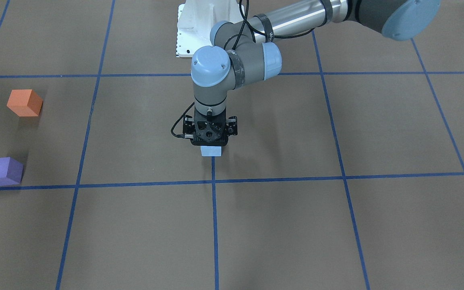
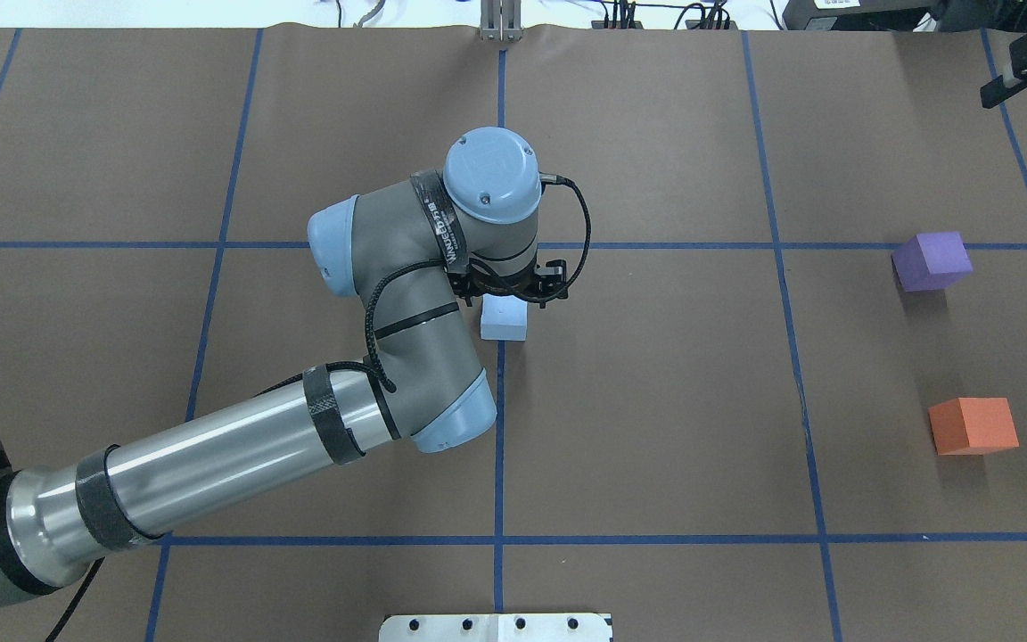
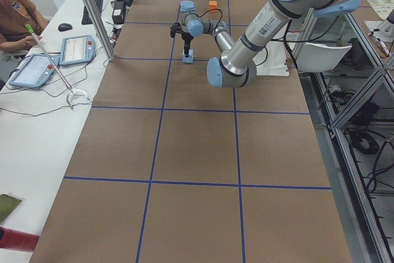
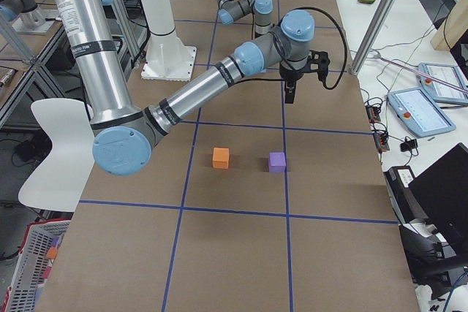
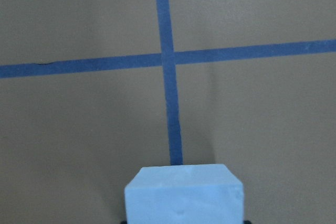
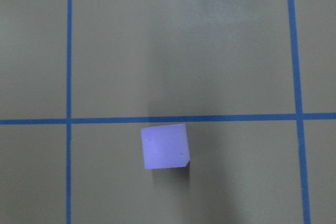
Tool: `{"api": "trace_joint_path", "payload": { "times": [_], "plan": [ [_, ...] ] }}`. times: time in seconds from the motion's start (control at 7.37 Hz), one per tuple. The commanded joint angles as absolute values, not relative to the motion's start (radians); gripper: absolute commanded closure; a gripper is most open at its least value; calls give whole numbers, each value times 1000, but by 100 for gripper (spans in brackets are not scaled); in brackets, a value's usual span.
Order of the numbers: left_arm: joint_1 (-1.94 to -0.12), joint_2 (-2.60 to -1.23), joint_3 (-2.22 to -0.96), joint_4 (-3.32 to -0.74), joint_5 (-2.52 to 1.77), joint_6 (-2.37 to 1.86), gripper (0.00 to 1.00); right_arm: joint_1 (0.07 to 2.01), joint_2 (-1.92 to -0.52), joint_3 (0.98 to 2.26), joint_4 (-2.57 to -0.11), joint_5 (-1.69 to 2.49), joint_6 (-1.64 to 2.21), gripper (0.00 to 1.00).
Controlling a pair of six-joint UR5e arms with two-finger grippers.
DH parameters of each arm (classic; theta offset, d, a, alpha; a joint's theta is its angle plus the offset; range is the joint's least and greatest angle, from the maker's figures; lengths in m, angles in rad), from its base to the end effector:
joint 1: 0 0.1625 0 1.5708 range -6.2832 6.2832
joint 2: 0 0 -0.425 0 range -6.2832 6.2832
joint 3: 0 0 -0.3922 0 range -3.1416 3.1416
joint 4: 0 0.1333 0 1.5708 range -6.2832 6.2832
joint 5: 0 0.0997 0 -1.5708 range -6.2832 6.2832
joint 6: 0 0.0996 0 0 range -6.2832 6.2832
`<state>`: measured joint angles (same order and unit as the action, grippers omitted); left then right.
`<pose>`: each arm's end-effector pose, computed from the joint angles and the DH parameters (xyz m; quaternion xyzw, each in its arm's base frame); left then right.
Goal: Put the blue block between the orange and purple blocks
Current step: 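Carry the light blue cube with the left gripper to the table center, then release the cube and lift the left gripper away while the right arm approaches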
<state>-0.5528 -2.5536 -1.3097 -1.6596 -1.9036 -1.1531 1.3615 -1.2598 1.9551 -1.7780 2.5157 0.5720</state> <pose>0.6151 -0.4979 0.1318 0.0467 0.4149 0.0040 0.9086 -0.0621 -0.5456 0.3206 0.0308 -0.4902 0.0477 0.8697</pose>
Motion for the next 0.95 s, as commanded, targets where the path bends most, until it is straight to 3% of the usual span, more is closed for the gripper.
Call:
{"api": "trace_joint_path", "payload": {
  "times": [0.0,0.14,0.41,0.68,0.81],
  "plan": [
    [-670,-2545,-1426,-1552,-2034,-1140,0,1262,-1084,1993,-1949,2482,671,0],
    [-733,-2531,-1465,-1496,-2083,-1106,0,1161,-1004,1991,-1950,2418,793,0],
    [-800,-2369,-1605,-1441,-2089,-962,0,946,-878,1971,-1948,2257,986,0],
    [-889,-2123,-1827,-1372,-2095,-785,0,792,-690,1800,-1939,2118,1136,0],
    [-941,-2027,-1886,-1365,-2095,-694,0,741,-672,1725,-1842,2073,1176,0]
  ]
}}
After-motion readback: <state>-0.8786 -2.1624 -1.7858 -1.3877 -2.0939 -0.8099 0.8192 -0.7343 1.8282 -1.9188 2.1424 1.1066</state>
